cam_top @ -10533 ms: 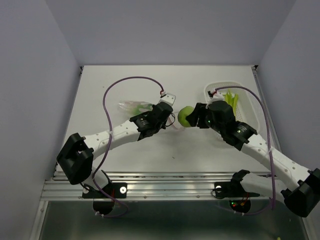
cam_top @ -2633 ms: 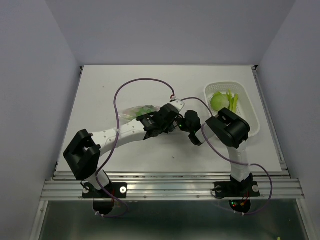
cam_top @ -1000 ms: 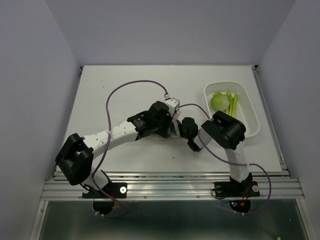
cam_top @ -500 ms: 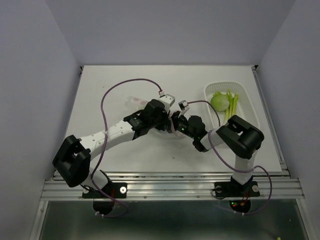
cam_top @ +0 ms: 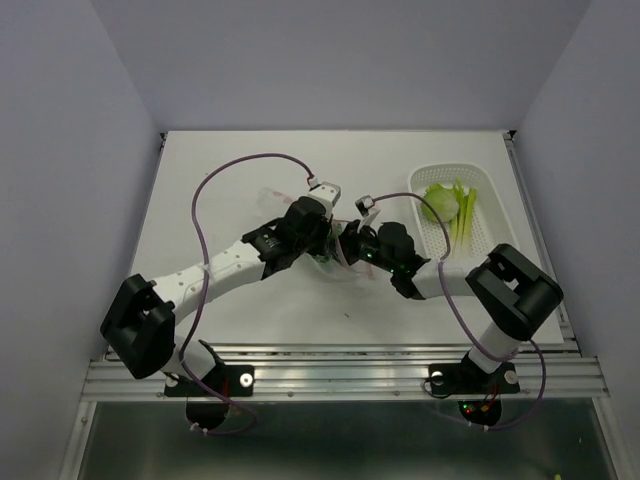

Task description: Open the zip-top bag and remove the fake food

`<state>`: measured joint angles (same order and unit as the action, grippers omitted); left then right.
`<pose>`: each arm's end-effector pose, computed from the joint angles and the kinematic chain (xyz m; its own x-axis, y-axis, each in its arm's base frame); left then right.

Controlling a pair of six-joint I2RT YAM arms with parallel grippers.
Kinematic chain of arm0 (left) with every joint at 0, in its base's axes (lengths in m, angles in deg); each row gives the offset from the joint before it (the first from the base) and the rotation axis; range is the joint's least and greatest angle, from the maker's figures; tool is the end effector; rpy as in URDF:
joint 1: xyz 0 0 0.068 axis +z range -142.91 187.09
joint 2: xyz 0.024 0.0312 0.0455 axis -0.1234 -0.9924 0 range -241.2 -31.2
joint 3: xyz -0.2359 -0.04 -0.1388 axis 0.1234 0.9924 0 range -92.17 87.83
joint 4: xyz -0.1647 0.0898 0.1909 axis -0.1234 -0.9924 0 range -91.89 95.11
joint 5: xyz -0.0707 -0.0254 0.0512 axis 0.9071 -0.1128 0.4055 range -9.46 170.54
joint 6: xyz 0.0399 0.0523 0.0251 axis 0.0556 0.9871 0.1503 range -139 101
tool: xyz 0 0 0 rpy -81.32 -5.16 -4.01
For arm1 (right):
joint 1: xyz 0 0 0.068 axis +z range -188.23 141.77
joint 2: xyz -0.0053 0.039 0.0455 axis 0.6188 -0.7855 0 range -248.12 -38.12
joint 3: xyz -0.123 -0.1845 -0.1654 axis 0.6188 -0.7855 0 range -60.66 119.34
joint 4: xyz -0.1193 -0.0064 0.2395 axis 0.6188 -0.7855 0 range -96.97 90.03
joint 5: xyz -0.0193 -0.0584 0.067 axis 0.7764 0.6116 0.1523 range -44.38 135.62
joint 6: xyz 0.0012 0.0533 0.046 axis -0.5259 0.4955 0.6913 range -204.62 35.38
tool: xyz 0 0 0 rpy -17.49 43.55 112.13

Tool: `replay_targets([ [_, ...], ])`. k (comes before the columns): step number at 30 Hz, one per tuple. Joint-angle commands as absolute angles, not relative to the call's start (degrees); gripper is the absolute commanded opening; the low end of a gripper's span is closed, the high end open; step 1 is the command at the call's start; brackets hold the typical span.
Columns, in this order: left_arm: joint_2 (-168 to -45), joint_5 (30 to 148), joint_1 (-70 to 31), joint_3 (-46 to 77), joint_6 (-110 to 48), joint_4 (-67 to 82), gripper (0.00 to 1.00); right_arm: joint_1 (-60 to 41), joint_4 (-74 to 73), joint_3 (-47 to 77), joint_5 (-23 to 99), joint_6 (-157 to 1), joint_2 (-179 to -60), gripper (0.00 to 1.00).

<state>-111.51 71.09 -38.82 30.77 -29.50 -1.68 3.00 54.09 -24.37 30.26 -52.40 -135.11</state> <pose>0.2454 -0.2398 0.2679 -0.4536 0.2098 -0.8662 0.5359 0.8408 -0.0771 0.2583 0.2465 0.1744 -0.5179 0.2298 -0.8240 -0.6588 0.5074 0.5555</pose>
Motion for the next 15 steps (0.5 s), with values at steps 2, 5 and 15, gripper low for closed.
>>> replay_targets([
  [2, -112.32, 65.69, -38.17, 27.45, -29.81, 0.18, 0.0, 3.61, 43.02, -20.06, 28.3, -57.37, -128.21, 0.01],
  [5, -112.59, 64.9, -38.17, 26.75, -29.81, 0.1, 0.0, 3.61, 39.32, -20.5, 29.27, -57.9, -125.15, 0.01],
  [15, -115.84, 62.44, -38.09, 24.46, -30.68, -1.13, 0.0, 3.61, 36.15, -24.8, 32.08, -60.01, -115.38, 0.01],
])
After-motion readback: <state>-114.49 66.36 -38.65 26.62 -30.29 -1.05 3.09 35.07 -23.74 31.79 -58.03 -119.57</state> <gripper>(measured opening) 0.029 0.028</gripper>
